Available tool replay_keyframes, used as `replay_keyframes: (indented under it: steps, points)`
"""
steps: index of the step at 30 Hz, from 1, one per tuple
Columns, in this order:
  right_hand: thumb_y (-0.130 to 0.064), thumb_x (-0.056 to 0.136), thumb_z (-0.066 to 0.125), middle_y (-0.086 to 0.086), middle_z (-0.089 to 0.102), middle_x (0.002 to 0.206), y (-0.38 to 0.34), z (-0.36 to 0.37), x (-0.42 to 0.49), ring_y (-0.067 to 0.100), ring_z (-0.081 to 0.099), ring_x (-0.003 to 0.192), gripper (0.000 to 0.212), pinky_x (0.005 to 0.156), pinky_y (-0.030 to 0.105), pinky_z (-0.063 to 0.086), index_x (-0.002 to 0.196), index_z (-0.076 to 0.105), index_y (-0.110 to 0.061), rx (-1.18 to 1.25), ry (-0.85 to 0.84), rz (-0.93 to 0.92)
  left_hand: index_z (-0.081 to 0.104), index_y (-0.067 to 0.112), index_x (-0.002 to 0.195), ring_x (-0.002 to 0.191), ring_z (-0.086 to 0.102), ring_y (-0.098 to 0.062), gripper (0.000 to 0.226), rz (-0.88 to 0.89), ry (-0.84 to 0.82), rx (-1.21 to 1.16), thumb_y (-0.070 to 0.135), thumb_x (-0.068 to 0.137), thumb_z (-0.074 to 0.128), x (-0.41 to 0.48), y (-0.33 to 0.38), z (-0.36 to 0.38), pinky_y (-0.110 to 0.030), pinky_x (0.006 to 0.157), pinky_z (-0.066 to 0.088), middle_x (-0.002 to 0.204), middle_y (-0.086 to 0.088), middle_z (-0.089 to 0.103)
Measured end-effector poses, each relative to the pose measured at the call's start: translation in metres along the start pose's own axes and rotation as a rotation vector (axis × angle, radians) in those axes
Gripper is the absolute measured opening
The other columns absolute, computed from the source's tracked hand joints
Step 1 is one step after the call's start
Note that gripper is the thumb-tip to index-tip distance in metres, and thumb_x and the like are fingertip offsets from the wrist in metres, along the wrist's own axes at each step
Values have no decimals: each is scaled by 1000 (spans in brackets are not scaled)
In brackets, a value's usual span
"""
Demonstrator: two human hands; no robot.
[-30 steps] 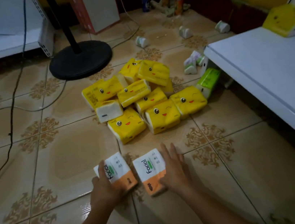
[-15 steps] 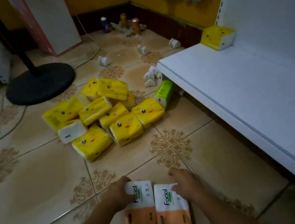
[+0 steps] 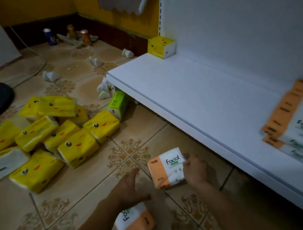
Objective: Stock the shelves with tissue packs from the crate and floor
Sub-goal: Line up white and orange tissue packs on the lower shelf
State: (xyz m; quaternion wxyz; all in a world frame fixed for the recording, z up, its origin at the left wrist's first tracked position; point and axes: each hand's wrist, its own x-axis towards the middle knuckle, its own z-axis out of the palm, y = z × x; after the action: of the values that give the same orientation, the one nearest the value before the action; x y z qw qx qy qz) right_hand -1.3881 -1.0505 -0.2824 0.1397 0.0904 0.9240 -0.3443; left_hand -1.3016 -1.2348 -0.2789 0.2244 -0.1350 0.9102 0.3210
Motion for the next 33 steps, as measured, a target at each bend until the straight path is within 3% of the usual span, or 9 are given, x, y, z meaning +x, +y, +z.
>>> replay_keyframes:
  steps: [2,4,6,10,14,20,23,29,33]
  points:
    - [-9,96,44,15,62,114,-14,-9,-3,24,64,95,7,54,20,52,101,49,-8,165,42,-45,2,20,148,134,31,-22,107,123,70,-84,38,72,76,3,29,2,-28,106,30,150,-8,24]
    - [-11,96,44,7,57,121,-26,-25,-5,21,62,101,27,69,27,58,122,46,-17,296,34,-166,0,13,148,129,35,-21,106,220,263,-95,31,75,75,5,53,0,-22,100,30,147,-10,26]
    - [-17,96,48,-2,50,127,-34,-48,-8,13,57,108,49,76,20,54,141,32,-29,338,-79,-306,12,6,146,122,43,-25,94,306,454,-97,24,77,73,11,69,-11,-22,93,32,140,-17,37]
    - [-13,85,64,-1,47,135,-40,-101,-9,11,49,120,59,96,22,45,139,41,-19,198,-45,-509,36,12,139,107,59,-30,70,434,585,-108,30,80,69,24,106,-46,-36,84,47,124,-13,59]
    - [-14,86,64,4,55,131,-43,-171,-4,15,54,114,50,90,14,38,134,50,-11,163,175,-566,40,18,136,105,61,-26,56,589,648,-69,35,86,59,27,176,-68,-35,82,47,124,-7,61]
    - [-11,89,59,8,54,135,4,-289,22,25,50,123,42,99,26,38,131,55,-14,30,513,-401,38,19,137,115,55,-18,48,820,463,-68,33,93,50,31,291,-33,-30,92,42,137,1,50]
    - [-21,91,57,10,54,130,51,-321,28,28,47,121,43,98,34,42,134,51,-22,44,722,-149,45,20,133,121,48,-22,63,943,296,67,56,83,35,31,319,9,-34,101,39,138,-2,47]
    - [-17,86,65,11,61,124,108,-322,41,26,60,105,35,89,23,44,121,63,-14,280,771,85,43,26,135,136,26,-24,80,1042,189,466,61,69,15,37,299,60,-40,106,32,149,-3,31]
    - [-11,83,67,11,63,121,104,-321,66,26,61,107,37,93,25,46,119,64,-10,302,796,74,58,21,119,115,56,-33,57,1107,299,586,47,73,36,39,292,61,-44,84,51,126,-11,58]
